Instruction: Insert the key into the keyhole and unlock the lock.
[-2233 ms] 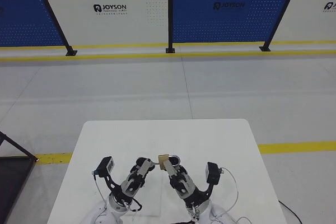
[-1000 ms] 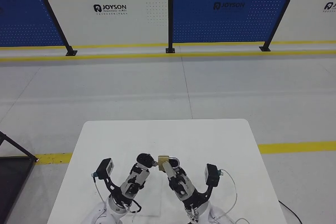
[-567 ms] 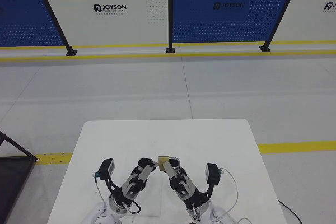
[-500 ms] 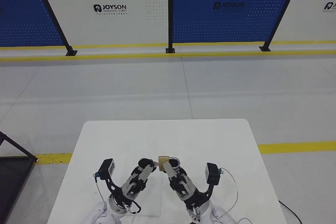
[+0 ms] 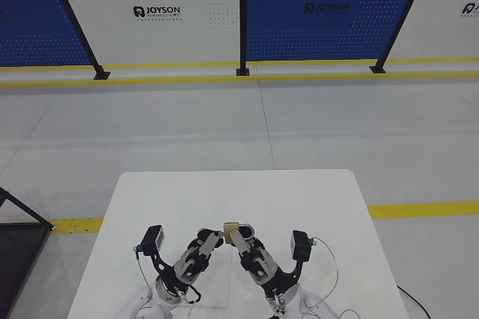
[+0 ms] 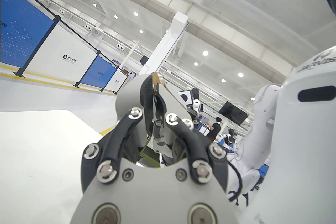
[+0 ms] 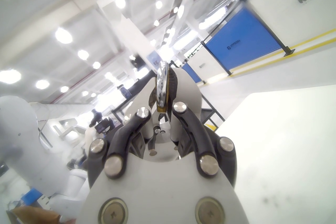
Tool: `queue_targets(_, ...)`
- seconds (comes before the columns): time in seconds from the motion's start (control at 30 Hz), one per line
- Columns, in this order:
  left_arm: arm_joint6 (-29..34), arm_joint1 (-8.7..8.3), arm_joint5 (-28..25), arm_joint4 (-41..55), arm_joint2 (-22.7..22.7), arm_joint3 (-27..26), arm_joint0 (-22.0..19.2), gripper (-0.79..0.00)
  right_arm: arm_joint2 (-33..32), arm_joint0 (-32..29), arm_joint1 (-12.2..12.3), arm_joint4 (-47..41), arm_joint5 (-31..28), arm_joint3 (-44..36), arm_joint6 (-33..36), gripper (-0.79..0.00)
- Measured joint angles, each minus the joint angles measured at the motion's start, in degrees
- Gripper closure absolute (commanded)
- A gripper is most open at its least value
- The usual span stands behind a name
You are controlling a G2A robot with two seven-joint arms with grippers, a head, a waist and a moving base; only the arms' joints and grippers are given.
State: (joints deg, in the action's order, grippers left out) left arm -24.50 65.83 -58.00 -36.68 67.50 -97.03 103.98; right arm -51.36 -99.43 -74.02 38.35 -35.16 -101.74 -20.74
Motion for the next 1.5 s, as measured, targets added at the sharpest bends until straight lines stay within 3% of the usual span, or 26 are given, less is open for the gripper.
queue_targets(0.37, -0.56, 0.17, 0.00, -2.52, 0.26, 0.44, -0.14, 0.000, 0.03, -0.04, 0.04, 0.04, -0.04, -0.16, 0.69, 0.000)
queue_targets(0.77, -6.56, 0.86, 1.44, -14.11, 1.59, 0.44, 0.02, 0.000, -0.30, -0.50, 0.18, -0.82, 0.14, -0.66, 1.60, 0.000)
queue_targets(1.17, -19.30, 1.52, 8.57, -31.51, 1.62, 0.55, 0.19, 0.000, -0.99, -1.22, 0.44, -2.53, 0.56, -1.54, 3.11, 0.000)
queue_targets(1.5, -29.70, 1.31, 17.97, -45.90, 1.38, 1.44, 0.16, 0.000, -1.14, -1.33, 0.52, -3.41, 0.99, -1.82, 3.97, 0.000)
